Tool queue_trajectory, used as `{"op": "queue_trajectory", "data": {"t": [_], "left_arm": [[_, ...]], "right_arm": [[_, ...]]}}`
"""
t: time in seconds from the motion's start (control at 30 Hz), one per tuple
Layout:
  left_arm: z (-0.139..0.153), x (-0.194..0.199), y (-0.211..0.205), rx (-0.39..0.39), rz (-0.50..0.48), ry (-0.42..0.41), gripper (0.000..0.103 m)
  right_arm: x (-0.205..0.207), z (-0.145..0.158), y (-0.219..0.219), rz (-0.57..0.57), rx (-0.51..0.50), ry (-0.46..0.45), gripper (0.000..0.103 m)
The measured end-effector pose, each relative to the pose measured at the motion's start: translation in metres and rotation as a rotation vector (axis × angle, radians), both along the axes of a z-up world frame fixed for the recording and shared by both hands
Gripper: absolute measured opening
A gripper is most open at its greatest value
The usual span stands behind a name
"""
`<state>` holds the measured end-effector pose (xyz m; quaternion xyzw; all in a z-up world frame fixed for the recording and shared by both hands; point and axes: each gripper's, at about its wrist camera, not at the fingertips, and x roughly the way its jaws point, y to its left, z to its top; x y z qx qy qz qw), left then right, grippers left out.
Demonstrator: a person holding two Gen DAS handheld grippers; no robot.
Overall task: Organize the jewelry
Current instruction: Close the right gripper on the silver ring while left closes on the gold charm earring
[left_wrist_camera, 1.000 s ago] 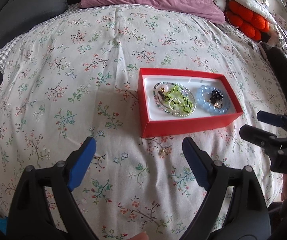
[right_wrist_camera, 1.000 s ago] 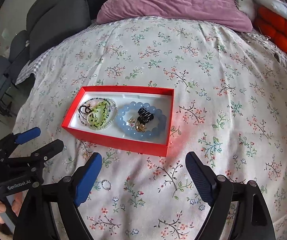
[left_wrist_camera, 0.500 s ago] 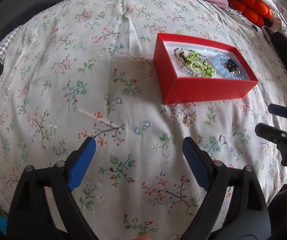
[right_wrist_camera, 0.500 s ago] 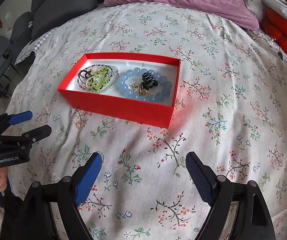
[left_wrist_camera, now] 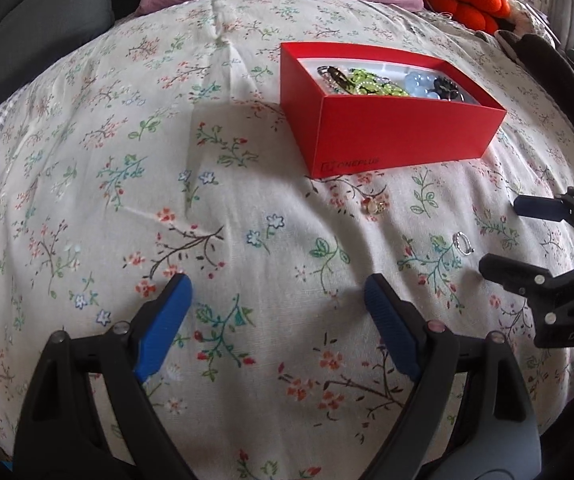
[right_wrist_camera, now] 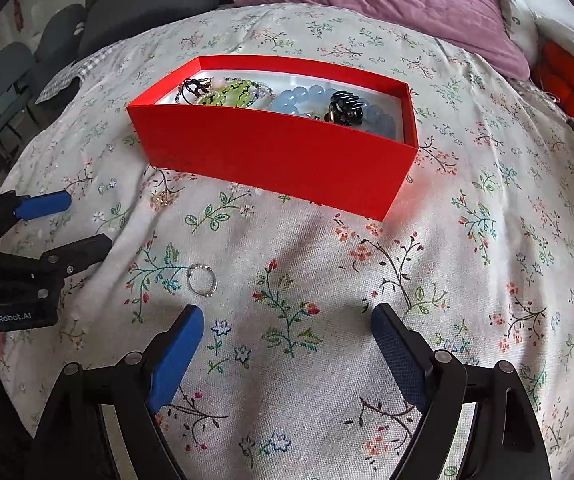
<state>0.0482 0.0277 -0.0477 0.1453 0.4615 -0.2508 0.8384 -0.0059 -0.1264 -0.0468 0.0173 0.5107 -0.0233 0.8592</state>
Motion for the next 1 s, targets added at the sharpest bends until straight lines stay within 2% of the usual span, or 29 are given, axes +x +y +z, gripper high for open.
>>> {"op": "queue_trajectory", "data": {"t": [0.3,0.43,0.63,0.77,1.0], "left_arm": [[0.0,0.005,-0.002,0.002,-0.003,0.015,0.088],[0.0,0.004,-0.002,0.008,-0.008,0.015,0.088],[0.0,0.001,0.0,0.007,-0.009,0.02,0.088],[0.001,0.0,-0.002,0.009,-0.012,0.019,0.088],[0.003,-0.002,-0.01,0.003,-0.031,0.02,0.081]], "right_arm": [[0.013,-0.001,0.022,0.06,0.051,-0.011,0.085],[0.018,-0.003,0.028,0.052,0.081,-0.005,0.058],[0.022,-0.005,0.032,0.055,0.109,-0.001,0.042],[0.022,-0.005,0.027,0.052,0.134,-0.007,0.036],[0.02,-0.006,0.026,0.075,0.138,-0.014,0.017]]}}
